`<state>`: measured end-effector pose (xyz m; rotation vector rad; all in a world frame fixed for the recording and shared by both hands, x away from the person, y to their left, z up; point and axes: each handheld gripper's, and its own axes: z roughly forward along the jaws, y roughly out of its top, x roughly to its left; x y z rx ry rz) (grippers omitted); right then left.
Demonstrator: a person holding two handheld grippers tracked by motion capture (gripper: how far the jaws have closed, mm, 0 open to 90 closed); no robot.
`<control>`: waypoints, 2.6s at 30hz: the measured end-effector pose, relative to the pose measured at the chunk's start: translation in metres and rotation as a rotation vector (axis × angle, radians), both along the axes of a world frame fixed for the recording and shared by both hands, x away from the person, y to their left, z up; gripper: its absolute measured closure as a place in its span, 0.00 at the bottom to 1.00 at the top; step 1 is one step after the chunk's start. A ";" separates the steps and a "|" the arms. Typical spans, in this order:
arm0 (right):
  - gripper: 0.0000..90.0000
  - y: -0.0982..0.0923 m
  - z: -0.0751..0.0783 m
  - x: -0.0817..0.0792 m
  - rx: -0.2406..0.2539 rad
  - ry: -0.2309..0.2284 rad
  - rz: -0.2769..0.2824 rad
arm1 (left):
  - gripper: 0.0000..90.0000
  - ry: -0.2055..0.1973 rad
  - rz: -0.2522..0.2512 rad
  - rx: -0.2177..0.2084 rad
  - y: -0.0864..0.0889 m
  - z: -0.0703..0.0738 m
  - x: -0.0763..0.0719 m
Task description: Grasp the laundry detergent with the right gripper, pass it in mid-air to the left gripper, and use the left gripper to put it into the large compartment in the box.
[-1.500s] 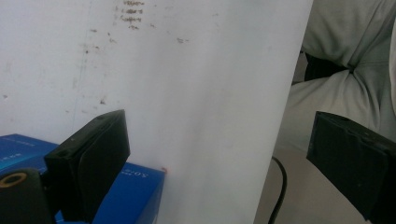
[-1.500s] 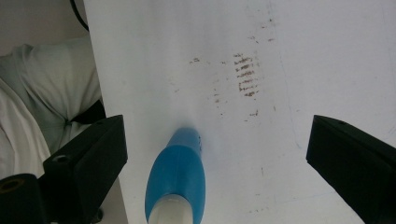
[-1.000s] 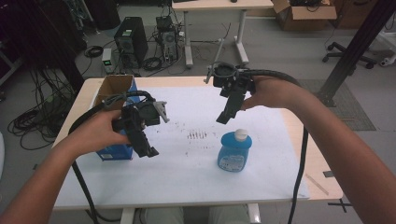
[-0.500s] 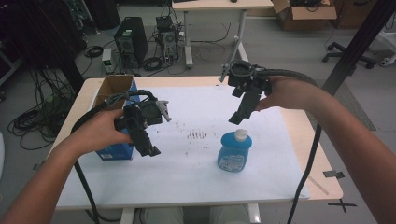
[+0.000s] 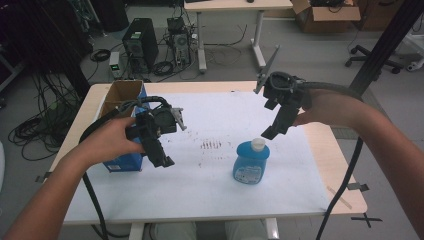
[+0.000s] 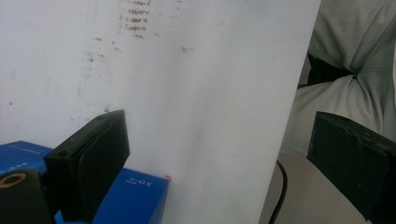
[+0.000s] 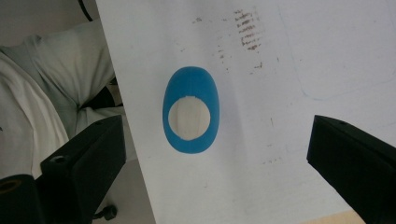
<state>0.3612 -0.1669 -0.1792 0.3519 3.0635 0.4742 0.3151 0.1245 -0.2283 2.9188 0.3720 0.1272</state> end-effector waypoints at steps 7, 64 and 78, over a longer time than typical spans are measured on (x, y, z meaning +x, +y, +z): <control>0.05 -0.012 -0.006 -0.004 0.002 0.006 -0.015 | 0.07 0.001 0.005 -0.001 -0.001 0.000 0.001; 0.05 -0.076 -0.106 -0.030 0.249 -0.028 -0.077 | 0.07 0.013 -0.006 0.010 -0.016 -0.009 0.009; 0.05 -0.081 -0.126 -0.035 0.328 -0.040 -0.088 | 0.07 0.014 -0.015 0.014 -0.019 -0.011 0.010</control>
